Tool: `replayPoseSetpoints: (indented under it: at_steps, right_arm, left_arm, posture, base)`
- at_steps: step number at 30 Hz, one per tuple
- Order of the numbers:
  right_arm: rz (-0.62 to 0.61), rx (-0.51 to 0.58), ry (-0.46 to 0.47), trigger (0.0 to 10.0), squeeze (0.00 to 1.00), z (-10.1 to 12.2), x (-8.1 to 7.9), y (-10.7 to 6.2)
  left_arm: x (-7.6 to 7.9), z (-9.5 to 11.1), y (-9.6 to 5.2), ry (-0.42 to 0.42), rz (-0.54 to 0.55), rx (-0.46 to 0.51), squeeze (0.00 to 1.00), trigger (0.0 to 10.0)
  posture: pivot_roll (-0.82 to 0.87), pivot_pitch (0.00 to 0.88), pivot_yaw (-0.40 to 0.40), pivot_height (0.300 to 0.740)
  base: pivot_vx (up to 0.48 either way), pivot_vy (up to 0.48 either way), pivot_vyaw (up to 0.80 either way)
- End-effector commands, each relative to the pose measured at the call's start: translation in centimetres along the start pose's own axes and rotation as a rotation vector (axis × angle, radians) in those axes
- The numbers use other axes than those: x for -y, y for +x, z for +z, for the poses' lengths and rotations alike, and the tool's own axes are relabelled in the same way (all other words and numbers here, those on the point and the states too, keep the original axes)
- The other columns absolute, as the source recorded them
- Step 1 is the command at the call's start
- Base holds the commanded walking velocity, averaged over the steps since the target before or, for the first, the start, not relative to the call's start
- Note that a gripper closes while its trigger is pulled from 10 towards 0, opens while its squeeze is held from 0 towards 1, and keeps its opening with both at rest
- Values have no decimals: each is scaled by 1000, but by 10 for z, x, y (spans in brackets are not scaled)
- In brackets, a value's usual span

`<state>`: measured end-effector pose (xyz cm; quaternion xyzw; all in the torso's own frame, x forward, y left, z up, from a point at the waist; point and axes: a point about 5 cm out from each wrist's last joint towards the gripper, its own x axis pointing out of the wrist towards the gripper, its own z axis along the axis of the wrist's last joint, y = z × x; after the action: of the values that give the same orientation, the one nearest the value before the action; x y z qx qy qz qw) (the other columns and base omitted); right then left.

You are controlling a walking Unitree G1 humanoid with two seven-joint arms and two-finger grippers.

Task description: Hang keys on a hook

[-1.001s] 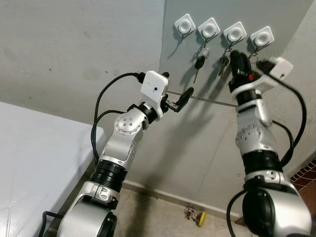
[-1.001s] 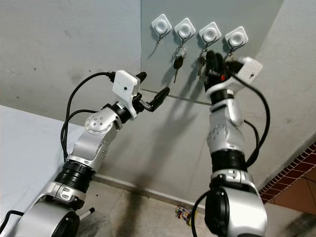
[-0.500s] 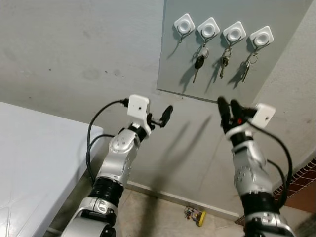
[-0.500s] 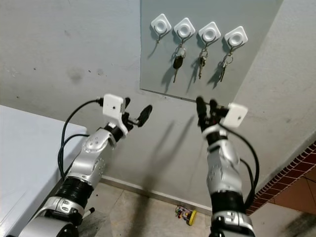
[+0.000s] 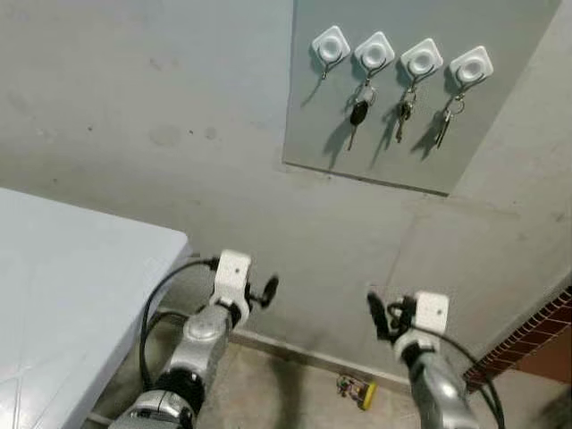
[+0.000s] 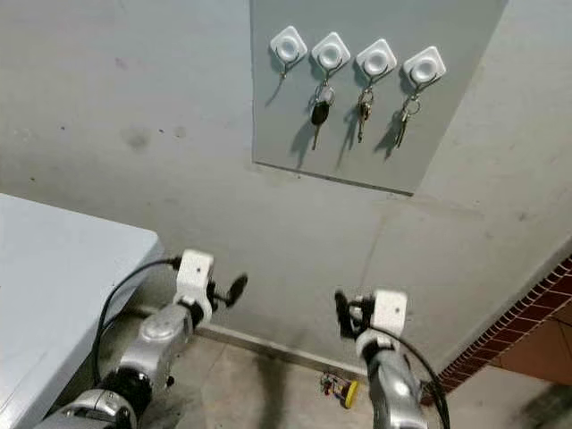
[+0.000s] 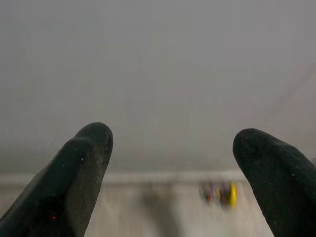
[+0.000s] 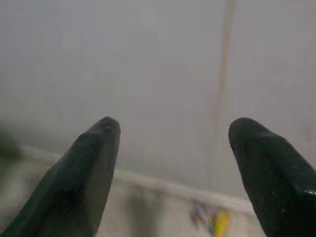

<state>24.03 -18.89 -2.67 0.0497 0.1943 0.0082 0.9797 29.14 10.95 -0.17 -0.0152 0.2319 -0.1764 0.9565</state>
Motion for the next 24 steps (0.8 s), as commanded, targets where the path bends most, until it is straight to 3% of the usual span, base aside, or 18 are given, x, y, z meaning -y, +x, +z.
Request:
replayPoseSetpoints:
  at_steps: [1, 3, 9, 11, 12, 13, 17, 19, 24]
  right_arm:
    - [-23, -34, -17, 10000, 1000, -7, 4, -4]
    - [-73, -135, -55, 10000, 1000, -28, 9, -13]
    - [-124, -292, -69, 10000, 1000, -59, 16, -33]
    - [-148, -350, -33, 10000, 878, -71, 19, -42]
    - [-160, -376, -21, 10000, 267, -77, 21, -48]
    - [-166, -395, -10, 10000, 0, -81, 22, -52]
    - [-198, -464, 47, 10000, 0, -97, 24, -67]
    - [-235, -495, 120, 10000, 0, -107, 25, -78]
    - [-225, -511, 122, 10000, 0, -112, 21, -82]
  left_arm:
    - [-2, -9, -2, -6, 12, -42, 0, 10000]
    - [-2, -30, -9, 18, 26, -133, 0, 10000]
    - [0, -61, -22, 16, 25, -252, 0, 10000]
    - [-1, -71, -27, -11, 41, -287, 0, 10000]
    - [-2, -76, -31, -14, 52, -309, 0, 10000]
    - [-3, -81, -33, -12, 59, -327, 0, 10000]
    - [-7, -96, -44, 18, 65, -384, 0, 10000]
    - [-11, -108, -55, -1, 77, -403, 0, 10000]
    - [-15, -113, -60, -24, 95, -402, 0, 10000]
  posture:
    - [-55, 0, 3, 740]
    - [-67, 0, 6, 740]
    - [-72, 0, 0, 740]
    - [-74, 0, 0, 740]
    - [-74, 0, 0, 740]
    - [-73, 0, -1, 740]
    - [-73, 0, 3, 740]
    - [-77, 0, 11, 740]
    - [-80, 0, 16, 740]
  base:
    - [0, 0, 0]
    - [0, 0, 0]
    - [0, 0, 0]
    - [0, 0, 0]
    - [0, 0, 0]
    - [0, 0, 0]
    - [0, 0, 0]
    - [0, 0, 0]
    - [0, 0, 0]
